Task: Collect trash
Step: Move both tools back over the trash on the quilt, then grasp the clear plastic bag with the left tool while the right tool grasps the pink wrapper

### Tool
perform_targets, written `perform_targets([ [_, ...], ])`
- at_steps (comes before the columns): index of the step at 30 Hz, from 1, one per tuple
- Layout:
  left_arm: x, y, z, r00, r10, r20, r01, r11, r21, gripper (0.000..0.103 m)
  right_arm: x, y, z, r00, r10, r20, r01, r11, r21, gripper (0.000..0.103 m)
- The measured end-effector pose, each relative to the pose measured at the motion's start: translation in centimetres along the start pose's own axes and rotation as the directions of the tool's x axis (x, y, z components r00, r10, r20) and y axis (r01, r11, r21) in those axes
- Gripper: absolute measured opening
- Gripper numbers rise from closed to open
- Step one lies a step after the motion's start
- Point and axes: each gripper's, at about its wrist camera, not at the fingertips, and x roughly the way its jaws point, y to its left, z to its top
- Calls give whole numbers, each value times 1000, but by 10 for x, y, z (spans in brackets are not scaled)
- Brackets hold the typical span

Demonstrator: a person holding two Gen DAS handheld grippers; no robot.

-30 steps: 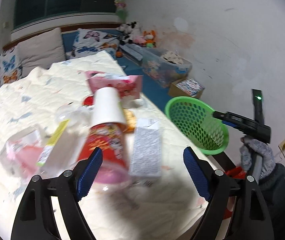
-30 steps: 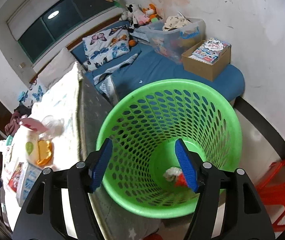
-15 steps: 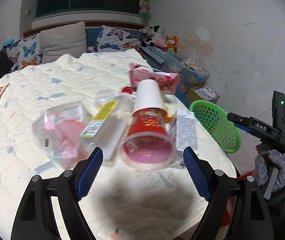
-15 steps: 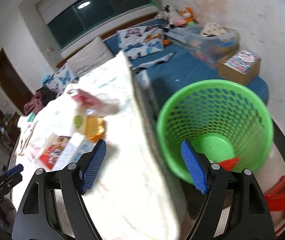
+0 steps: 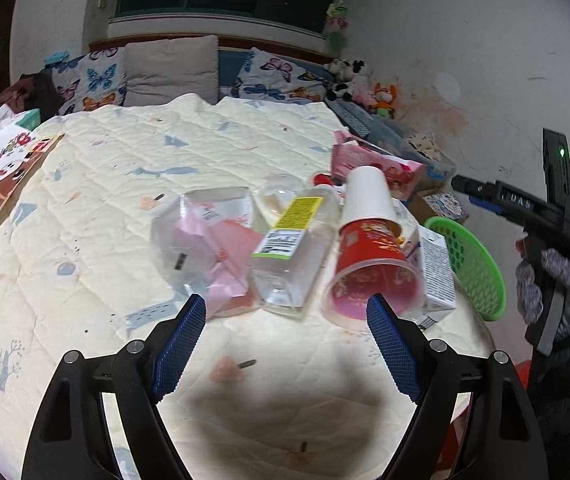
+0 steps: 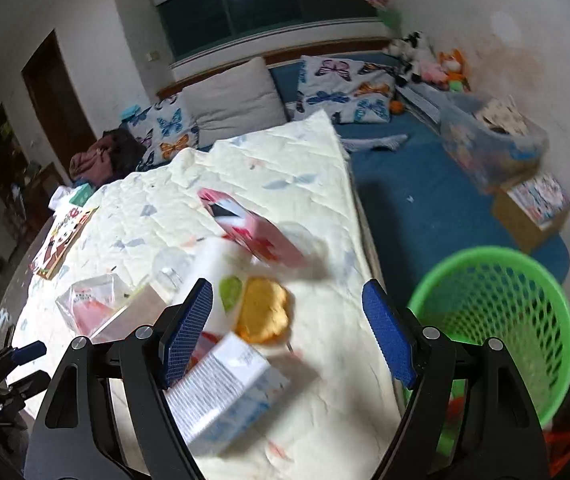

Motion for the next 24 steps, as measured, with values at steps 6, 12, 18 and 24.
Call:
perform_targets([
  [6, 6, 7, 0, 1000, 4, -9, -4, 1000, -14, 80, 14, 14, 18, 1000, 14, -8, -15, 999, -47, 77],
  [12, 9, 22, 1, 1000, 13, -16, -14, 999, -45, 79, 49, 41, 49, 999, 13, -49, -21, 985, -172, 77],
  [18, 14, 45, 8, 999, 42, -15, -43, 995, -92, 77, 91, 61, 53, 994, -6, -108, -23, 963, -267, 74],
  [24, 28, 59, 18, 998, 50, -39, -54, 992, -114, 73, 125, 63, 55, 984, -22, -175, -27, 962, -272, 57],
])
